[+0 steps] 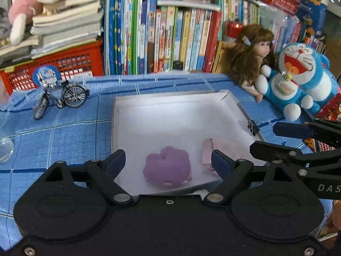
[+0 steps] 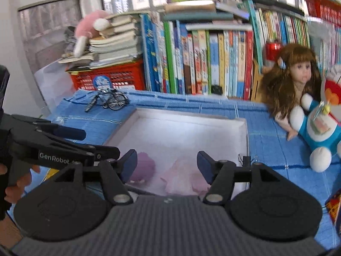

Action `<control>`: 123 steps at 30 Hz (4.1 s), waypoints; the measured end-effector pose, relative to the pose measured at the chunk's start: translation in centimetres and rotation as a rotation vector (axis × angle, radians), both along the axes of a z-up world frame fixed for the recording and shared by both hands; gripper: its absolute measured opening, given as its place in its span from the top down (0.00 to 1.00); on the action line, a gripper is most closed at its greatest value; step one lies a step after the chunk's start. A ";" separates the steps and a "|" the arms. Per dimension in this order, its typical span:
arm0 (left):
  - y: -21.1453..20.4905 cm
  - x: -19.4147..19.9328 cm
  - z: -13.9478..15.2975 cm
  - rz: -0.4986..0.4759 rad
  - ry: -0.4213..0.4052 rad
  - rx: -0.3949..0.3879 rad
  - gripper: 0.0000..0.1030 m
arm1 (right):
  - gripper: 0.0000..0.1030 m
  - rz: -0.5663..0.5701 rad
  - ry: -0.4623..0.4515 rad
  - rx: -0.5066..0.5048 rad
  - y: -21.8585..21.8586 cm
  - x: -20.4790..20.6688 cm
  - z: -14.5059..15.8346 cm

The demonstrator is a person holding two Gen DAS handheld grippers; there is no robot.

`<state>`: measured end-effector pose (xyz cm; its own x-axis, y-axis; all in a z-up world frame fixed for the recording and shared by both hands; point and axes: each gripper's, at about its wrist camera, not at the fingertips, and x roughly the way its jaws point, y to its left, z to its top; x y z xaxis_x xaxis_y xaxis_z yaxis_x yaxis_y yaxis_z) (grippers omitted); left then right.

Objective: Organize soft objects
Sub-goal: 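Withdraw both open tools from the white tray back over the table, then grasp the white tissue with the left tool while the right tool grasps the green checked cloth, then release the tissue into the white tray while the right tool releases the checked cloth there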

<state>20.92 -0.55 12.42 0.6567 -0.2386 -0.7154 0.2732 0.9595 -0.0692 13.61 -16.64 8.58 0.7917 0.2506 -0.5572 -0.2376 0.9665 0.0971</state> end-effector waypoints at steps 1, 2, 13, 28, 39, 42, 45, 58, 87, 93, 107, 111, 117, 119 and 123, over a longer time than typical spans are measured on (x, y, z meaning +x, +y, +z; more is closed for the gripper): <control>0.1 -0.6 0.2 -0.002 -0.014 0.000 0.15 | 0.24 0.009 -0.019 -0.008 0.1 -0.7 0.2; 0.3 -1.3 0.4 -0.003 -0.029 -0.001 0.14 | 0.22 0.018 -0.040 -0.016 0.2 -1.5 0.4; 1.9 -9.4 1.2 -0.003 -0.147 -0.023 0.10 | 0.14 0.082 -0.172 -0.056 0.8 -8.1 1.2; 4.7 -17.6 -2.9 0.063 -0.181 -0.062 0.08 | 0.14 0.135 -0.226 -0.102 1.7 -14.0 -2.2; 5.5 -21.6 -5.8 0.123 -0.223 -0.021 0.05 | 0.13 0.203 -0.229 -0.136 3.2 -16.3 -5.3; 5.9 -22.2 -6.5 0.149 -0.234 0.005 0.05 | 0.13 0.212 -0.226 -0.158 3.7 -16.4 -6.2; 6.4 -22.6 -7.3 0.185 -0.235 0.025 0.05 | 0.13 0.206 -0.218 -0.179 4.1 -16.3 -7.1; 9.0 -23.3 -10.2 0.320 -0.191 0.027 0.20 | 0.14 0.192 -0.213 -0.217 5.3 -15.7 -9.8; 7.1 -22.0 -11.1 0.238 -0.160 0.008 0.53 | 0.44 0.152 -0.168 -0.235 7.1 -13.8 -12.4; 6.7 -21.5 -11.8 0.216 -0.130 0.004 0.76 | 0.54 0.136 -0.177 -0.209 6.9 -14.3 -11.9; 6.2 -22.9 -9.5 0.161 -0.192 -0.002 0.88 | 0.56 0.121 -0.267 -0.173 5.7 -16.3 -8.8; 6.0 -22.8 -10.0 0.147 -0.179 0.003 0.77 | 0.56 0.112 -0.264 -0.167 5.5 -16.1 -8.7; 5.7 -22.6 -10.7 0.180 -0.193 0.057 0.49 | 0.56 0.114 -0.257 -0.172 5.5 -16.2 -8.9; 5.9 -22.1 -11.1 0.187 -0.188 0.064 0.49 | 0.56 0.113 -0.257 -0.171 5.5 -16.2 -8.9; 6.1 -21.2 -11.7 0.190 -0.175 0.058 0.51 | 0.56 0.110 -0.262 -0.170 5.5 -16.4 -8.9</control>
<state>-0.30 5.58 0.72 0.8005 -0.0610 -0.5963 0.0909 0.9957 0.0202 -2.77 -11.16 -0.28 0.8870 0.2635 -0.3793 -0.3371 0.9308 -0.1416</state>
